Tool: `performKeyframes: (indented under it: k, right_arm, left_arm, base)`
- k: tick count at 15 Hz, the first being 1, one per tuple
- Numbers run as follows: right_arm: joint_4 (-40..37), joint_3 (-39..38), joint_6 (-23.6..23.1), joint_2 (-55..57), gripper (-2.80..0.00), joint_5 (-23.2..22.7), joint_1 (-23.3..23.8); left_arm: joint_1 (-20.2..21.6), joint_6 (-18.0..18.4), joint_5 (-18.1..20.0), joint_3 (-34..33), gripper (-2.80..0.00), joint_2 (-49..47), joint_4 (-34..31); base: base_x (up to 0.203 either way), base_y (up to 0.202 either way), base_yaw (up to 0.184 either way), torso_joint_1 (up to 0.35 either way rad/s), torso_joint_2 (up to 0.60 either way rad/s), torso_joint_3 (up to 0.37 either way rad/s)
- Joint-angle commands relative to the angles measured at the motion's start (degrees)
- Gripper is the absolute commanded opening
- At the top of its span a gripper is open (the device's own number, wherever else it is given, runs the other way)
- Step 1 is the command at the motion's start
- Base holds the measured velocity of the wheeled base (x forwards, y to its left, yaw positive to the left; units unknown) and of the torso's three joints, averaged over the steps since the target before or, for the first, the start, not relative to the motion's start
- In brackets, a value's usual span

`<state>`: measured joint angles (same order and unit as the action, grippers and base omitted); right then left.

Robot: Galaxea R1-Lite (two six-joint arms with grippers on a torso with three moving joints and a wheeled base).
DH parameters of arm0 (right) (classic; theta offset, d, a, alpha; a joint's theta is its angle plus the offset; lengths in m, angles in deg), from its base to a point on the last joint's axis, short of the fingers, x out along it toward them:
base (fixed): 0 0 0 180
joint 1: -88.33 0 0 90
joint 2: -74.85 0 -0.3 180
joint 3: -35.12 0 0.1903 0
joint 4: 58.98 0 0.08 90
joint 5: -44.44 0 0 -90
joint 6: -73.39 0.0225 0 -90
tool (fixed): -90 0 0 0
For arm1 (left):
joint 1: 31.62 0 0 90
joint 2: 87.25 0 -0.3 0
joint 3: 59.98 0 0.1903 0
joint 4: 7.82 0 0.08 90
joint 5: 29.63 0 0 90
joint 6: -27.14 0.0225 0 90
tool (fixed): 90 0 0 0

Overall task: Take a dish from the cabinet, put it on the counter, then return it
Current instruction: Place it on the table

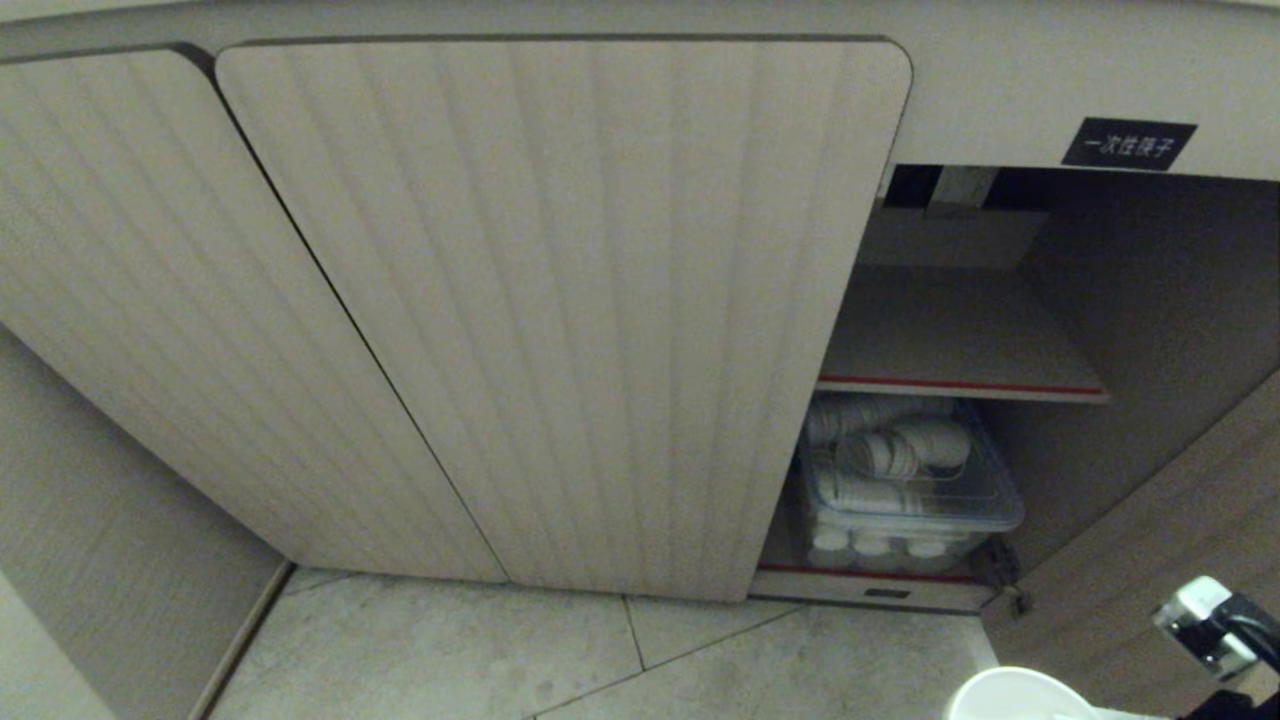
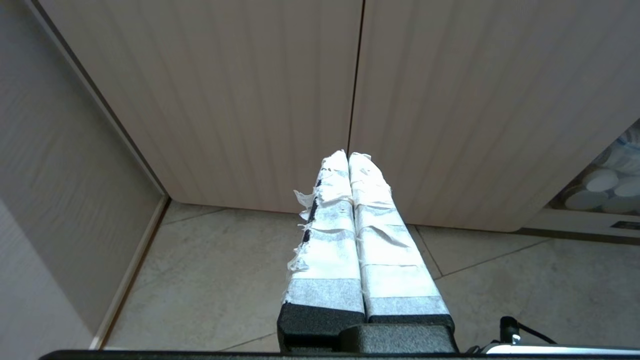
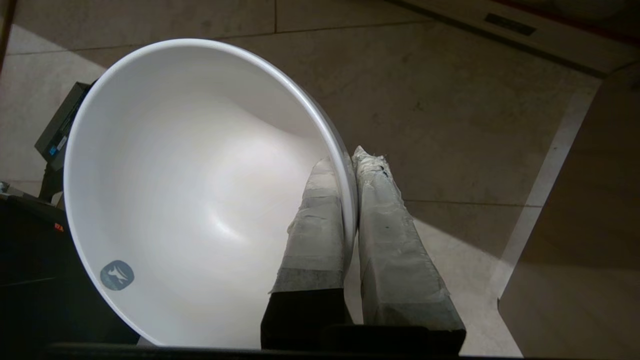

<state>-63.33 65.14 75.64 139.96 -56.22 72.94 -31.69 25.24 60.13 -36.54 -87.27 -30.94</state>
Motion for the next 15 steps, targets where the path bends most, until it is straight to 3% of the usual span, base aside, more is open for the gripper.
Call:
performKeyframes:
  k: [1, 15]
  right_arm:
    - [2.75, -2.56, -0.13, -0.22, -2.80, -0.06, -0.12]
    - [3.81, -3.14, -0.84, -0.34, -2.80, -0.23, -0.17]
  left_arm:
    - [-0.01, -0.04, -0.02, 0.01, -2.80, 0.02, 0.02]
    - [-0.01, -0.04, -0.02, 0.00, -2.80, 0.02, 0.02]
  base:
    - [0.000, 0.000, 0.000, 0.000, 0.00, 0.000]
    - [0.000, 0.000, 0.000, 0.000, 0.00, 0.000]
